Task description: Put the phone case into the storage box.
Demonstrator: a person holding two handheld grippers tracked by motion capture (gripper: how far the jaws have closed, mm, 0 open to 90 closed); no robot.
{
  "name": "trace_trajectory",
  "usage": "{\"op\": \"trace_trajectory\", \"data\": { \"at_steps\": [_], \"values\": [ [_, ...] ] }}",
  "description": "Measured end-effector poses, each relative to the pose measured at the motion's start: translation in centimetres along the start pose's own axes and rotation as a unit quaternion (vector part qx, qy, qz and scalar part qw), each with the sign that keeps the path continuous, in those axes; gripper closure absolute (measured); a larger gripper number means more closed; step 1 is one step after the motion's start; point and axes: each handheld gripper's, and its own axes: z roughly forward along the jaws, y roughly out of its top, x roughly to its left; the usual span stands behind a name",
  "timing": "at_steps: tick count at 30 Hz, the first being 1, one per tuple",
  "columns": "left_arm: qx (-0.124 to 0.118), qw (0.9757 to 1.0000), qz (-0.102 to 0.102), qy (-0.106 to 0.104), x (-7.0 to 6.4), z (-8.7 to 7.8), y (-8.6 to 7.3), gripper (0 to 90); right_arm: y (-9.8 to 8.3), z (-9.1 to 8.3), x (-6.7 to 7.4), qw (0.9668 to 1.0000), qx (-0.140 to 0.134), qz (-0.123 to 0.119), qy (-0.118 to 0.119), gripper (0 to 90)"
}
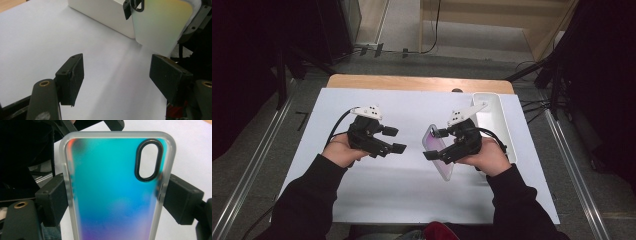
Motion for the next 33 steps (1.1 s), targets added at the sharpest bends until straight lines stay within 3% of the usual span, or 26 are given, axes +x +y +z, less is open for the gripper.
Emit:
{"op": "trace_trajectory", "data": {
  "at_steps": [17,25,29,33],
  "values": [
    [-0.012,0.9996,-0.003,0.024,-0.1,0.6,-2.8,27.6,0.2,-1.8,-0.4,0.9995,-0.008,0.016,-0.025,14.6],
    [-0.014,0.9992,-0.01,0.036,-0.1,0.8,-4.1,27.6,0.3,-2.9,-0.6,0.9987,-0.014,0.029,-0.04,14.6],
    [-0.022,0.9988,-0.023,0.037,0.0,0.6,-4.7,27.6,0.4,-3.5,-0.6,0.9978,-0.017,0.039,-0.051,14.6],
    [-0.014,0.9984,-0.029,0.047,0.1,0.6,-5.4,27.6,0.3,-4.2,-0.9,0.9968,-0.023,0.043,-0.063,14.6]
  ]
}}
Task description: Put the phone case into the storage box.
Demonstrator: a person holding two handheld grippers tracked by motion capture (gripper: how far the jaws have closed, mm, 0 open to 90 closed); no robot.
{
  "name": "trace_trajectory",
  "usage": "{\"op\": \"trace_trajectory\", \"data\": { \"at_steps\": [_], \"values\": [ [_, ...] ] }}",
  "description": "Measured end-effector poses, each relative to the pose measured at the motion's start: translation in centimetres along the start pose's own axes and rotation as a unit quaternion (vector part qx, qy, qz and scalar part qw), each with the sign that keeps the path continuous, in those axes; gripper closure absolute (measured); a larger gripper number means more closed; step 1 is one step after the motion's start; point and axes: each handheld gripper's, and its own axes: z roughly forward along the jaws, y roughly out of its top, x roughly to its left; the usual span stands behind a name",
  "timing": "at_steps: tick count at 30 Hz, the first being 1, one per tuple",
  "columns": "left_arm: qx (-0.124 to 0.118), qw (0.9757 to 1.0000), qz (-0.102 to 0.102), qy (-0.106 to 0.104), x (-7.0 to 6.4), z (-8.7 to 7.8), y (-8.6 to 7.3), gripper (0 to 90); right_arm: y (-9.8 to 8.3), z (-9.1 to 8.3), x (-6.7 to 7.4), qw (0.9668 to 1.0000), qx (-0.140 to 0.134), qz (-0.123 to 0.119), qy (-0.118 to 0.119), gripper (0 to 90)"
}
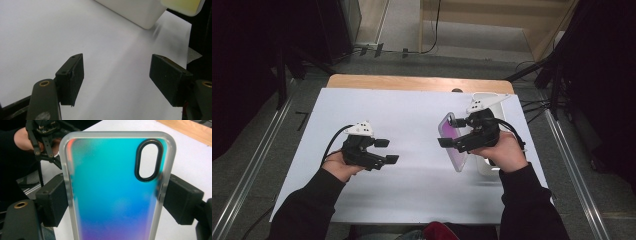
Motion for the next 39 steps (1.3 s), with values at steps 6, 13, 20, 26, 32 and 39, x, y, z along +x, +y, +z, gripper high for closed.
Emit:
{"op": "trace_trajectory", "data": {
  "at_steps": [6,13,20,26,32,39],
  "values": [
    [0.003,0.9999,-0.006,0.009,0.0,0.0,-0.8,27.6,0.0,-0.7,-0.2,0.9999,-0.004,0.002,-0.011,14.6],
    [0.003,0.9997,-0.01,0.021,-0.1,0.1,-1.7,27.6,0.0,-1.9,-0.5,0.9996,-0.012,-0.001,-0.026,14.6],
    [0.007,0.9992,-0.027,0.031,0.1,0.0,-2.4,27.6,-0.1,-3.1,-1.0,0.9985,-0.021,0.008,-0.05,14.6],
    [0.008,0.9989,-0.032,0.033,0.1,-0.1,-3.1,27.6,-0.2,-4.0,-1.7,0.9972,-0.026,0.017,-0.069,14.6],
    [0.006,0.9985,-0.039,0.038,0.2,-0.3,-3.5,27.6,-0.3,-4.6,-2.6,0.9959,-0.031,0.024,-0.082,14.6],
    [0.005,0.998,-0.044,0.046,0.2,-0.7,-4.1,27.6,-0.3,-5.1,-3.5,0.9936,-0.041,0.03,-0.101,14.6]
  ]
}}
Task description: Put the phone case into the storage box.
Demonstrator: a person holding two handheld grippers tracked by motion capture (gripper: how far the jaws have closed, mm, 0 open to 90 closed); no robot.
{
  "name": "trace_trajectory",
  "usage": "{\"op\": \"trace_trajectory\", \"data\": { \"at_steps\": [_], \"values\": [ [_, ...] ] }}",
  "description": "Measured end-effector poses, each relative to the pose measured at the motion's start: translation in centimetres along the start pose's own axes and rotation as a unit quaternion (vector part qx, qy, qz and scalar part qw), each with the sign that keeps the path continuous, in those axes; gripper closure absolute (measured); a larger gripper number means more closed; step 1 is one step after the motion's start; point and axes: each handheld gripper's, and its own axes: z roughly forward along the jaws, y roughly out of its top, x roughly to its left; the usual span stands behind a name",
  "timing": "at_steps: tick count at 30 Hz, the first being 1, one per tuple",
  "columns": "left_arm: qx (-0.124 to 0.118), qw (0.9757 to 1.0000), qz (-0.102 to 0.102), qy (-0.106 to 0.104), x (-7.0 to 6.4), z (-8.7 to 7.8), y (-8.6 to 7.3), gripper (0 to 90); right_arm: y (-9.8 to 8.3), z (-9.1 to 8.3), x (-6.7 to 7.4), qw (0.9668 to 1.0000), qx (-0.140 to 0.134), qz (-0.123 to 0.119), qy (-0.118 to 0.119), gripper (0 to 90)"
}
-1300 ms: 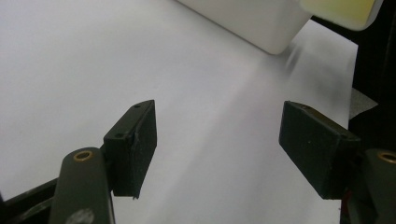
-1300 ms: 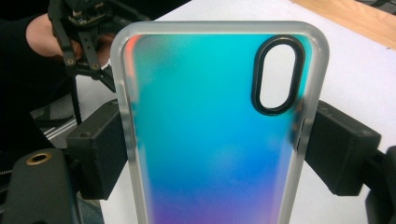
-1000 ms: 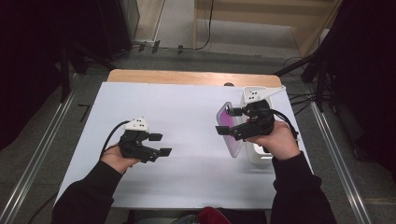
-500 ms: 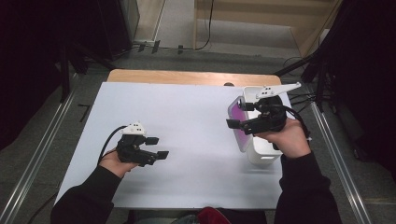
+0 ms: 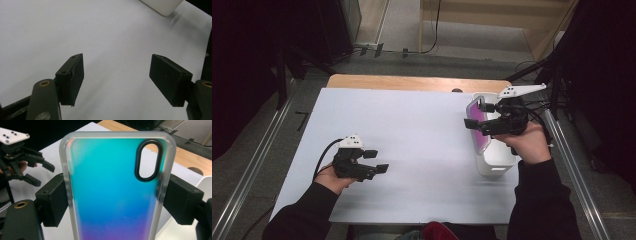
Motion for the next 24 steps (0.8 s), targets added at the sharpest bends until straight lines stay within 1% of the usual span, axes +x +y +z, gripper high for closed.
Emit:
{"op": "trace_trajectory", "data": {
  "at_steps": [1,2,3,4,5,9,10,11,12,13,15,16,17,18,19,20,23,24],
  "values": [
    [-0.003,1.0,-0.002,0.002,0.0,0.0,-0.1,27.6,0.0,0.0,0.0,1.0,0.0,0.0,0.0,14.6],
    [-0.003,1.0,-0.002,0.001,0.0,-0.1,-0.2,27.6,0.1,-0.1,-0.2,1.0,-0.001,0.0,-0.009,14.6],
    [-0.003,1.0,-0.004,0.007,0.0,-0.2,-0.3,27.6,0.1,-0.1,-0.3,0.9999,-0.002,0.0,-0.015,14.6],
    [-0.003,1.0,-0.004,0.007,0.0,-0.2,-0.3,27.6,0.1,-0.1,-0.3,0.9999,-0.002,0.0,-0.015,14.6],
    [-0.004,0.9999,-0.006,0.01,0.1,-0.4,-0.4,27.6,0.1,-0.2,-0.5,0.9997,-0.006,0.007,-0.022,14.6],
    [-0.005,0.9998,-0.008,0.015,0.1,-0.6,-0.5,27.6,0.2,-0.3,-0.8,0.9996,-0.016,0.008,-0.021,14.6],
    [-0.007,0.9997,-0.012,0.022,0.2,-0.6,-0.7,27.6,0.2,-0.3,-1.0,0.9993,-0.023,0.008,-0.027,14.6],
    [-0.007,0.9997,-0.012,0.022,0.2,-0.6,-0.7,27.6,0.2,-0.3,-1.0,0.9993,-0.023,0.008,-0.027,14.6],
    [-0.006,0.9996,-0.012,0.023,0.2,-0.7,-0.7,27.6,0.2,-0.3,-1.1,0.9991,-0.024,0.013,-0.031,14.6],
    [-0.006,0.9995,-0.014,0.028,0.3,-0.7,-0.8,27.5,0.1,-0.3,-1.3,0.9986,-0.03,0.018,-0.039,14.6],
    [-0.005,0.9994,-0.016,0.031,0.3,-0.6,-0.9,27.6,0.1,-0.3,-1.5,0.9981,-0.032,0.025,-0.046,14.6],
    [-0.005,0.9994,-0.016,0.031,0.3,-0.6,-0.9,27.6,0.1,-0.3,-1.5,0.9981,-0.032,0.025,-0.046,14.6],
    [-0.004,0.9994,-0.018,0.03,0.3,-0.6,-0.9,27.6,0.1,-0.2,-1.6,0.9979,-0.033,0.028,-0.049,14.6],
    [-0.004,0.9993,-0.019,0.03,0.3,-0.6,-0.9,27.6,0.0,-0.1,-1.8,0.9971,-0.037,0.033,-0.057,14.6],
    [-0.005,0.9993,-0.02,0.031,0.3,-0.6,-1.0,27.6,0.0,-0.1,-1.8,0.9971,-0.037,0.033,-0.057,14.6],
    [-0.004,0.9993,-0.02,0.031,0.3,-0.6,-1.0,27.6,0.0,-0.1,-1.9,0.9967,-0.039,0.039,-0.06,14.6],
    [-0.003,0.9993,-0.02,0.031,0.4,-0.5,-1.0,27.6,-0.1,0.1,-2.2,0.995,-0.047,0.047,-0.075,14.6],
    [-0.003,0.9993,-0.022,0.031,0.4,-0.5,-1.0,27.6,-0.1,0.1,-2.3,0.9945,-0.048,0.046,-0.081,14.6]
  ]
}}
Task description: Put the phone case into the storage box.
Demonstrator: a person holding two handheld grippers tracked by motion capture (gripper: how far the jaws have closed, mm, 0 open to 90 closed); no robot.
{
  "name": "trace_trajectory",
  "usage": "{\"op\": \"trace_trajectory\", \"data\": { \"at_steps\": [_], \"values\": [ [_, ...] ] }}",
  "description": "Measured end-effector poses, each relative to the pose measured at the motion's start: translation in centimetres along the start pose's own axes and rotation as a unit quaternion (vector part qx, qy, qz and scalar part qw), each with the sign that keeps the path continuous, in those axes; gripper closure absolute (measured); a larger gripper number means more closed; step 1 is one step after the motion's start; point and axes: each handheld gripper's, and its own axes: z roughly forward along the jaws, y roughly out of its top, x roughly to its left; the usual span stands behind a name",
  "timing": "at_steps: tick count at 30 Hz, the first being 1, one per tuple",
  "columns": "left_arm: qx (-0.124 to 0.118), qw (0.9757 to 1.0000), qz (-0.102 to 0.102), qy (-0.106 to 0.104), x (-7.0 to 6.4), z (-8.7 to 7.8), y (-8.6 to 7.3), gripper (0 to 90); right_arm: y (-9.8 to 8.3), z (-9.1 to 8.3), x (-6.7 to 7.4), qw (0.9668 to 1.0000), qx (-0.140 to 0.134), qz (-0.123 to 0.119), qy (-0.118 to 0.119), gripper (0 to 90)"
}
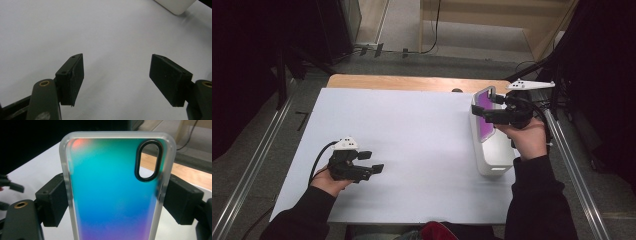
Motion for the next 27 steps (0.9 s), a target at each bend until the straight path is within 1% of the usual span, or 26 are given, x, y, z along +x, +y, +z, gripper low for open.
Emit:
{"op": "trace_trajectory", "data": {
  "at_steps": [2,3,4,6,7,8,10,11,12,13,15,16,17,18,20,24,25,27],
  "values": [
    [-0.003,1.0,-0.001,0.0,0.1,-0.1,-0.1,27.6,-0.1,0.1,-0.2,0.9999,-0.006,0.01,-0.008,14.6],
    [-0.003,1.0,-0.001,0.0,0.1,-0.1,-0.1,27.6,-0.1,0.1,-0.2,0.9999,-0.006,0.01,-0.008,14.6],
    [-0.004,1.0,-0.003,0.002,0.1,-0.2,-0.1,27.6,-0.2,0.2,-0.4,0.9996,-0.01,0.016,-0.019,14.6],
    [-0.007,1.0,-0.005,0.002,0.2,-0.2,-0.1,27.6,-0.2,0.3,-0.5,0.9995,-0.013,0.017,-0.022,14.6],
    [-0.008,1.0,-0.004,0.003,0.3,-0.2,-0.1,27.6,-0.2,0.3,-0.5,0.9993,-0.015,0.022,-0.026,14.6],
    [-0.009,0.9999,-0.004,0.004,0.3,-0.2,-0.1,27.6,-0.3,0.4,-0.6,0.9989,-0.02,0.024,-0.036,14.6],
    [-0.007,1.0,-0.006,0.003,0.3,-0.2,-0.2,27.6,-0.3,0.5,-0.7,0.9988,-0.021,0.024,-0.038,14.6],
    [-0.005,1.0,-0.004,0.005,0.3,-0.2,-0.2,27.5,-0.3,0.5,-0.7,0.9986,-0.022,0.023,-0.041,14.6],
    [-0.005,1.0,-0.005,0.006,0.3,-0.2,-0.2,27.6,-0.2,0.6,-0.9,0.9981,-0.023,0.026,-0.052,14.6],
    [-0.004,1.0,-0.006,0.005,0.4,-0.2,-0.2,27.6,-0.2,0.6,-0.9,0.9981,-0.023,0.026,-0.052,14.6],
    [-0.003,1.0,-0.005,0.008,0.4,-0.2,-0.2,27.6,-0.2,0.6,-1.2,0.9973,-0.029,0.034,-0.058,14.6],
    [-0.003,1.0,-0.006,0.006,0.4,-0.2,-0.2,27.6,-0.1,0.6,-1.5,0.9967,-0.032,0.04,-0.063,14.6],
    [-0.005,1.0,-0.005,0.006,0.4,-0.2,-0.2,27.6,0.1,0.6,-1.7,0.9964,-0.033,0.04,-0.068,14.6],
    [-0.005,1.0,-0.005,0.006,0.4,-0.2,-0.2,27.6,0.1,0.6,-1.7,0.9964,-0.033,0.04,-0.068,14.6],
    [-0.005,0.9999,-0.009,0.005,0.4,-0.1,-0.3,27.6,0.6,0.7,-2.0,0.9958,-0.032,0.04,-0.075,14.6],
    [-0.006,0.9999,-0.009,0.005,0.4,-0.1,-0.3,27.6,1.2,0.8,-2.3,0.9951,-0.032,0.041,-0.084,14.6],
    [-0.006,0.9999,-0.008,0.006,0.5,-0.1,-0.3,27.6,1.5,1.0,-2.5,0.9946,-0.031,0.039,-0.091,14.6],
    [-0.005,0.9999,-0.009,0.007,0.5,-0.2,-0.3,27.6,1.9,1.2,-2.6,0.9944,-0.031,0.041,-0.093,14.6]
  ]
}}
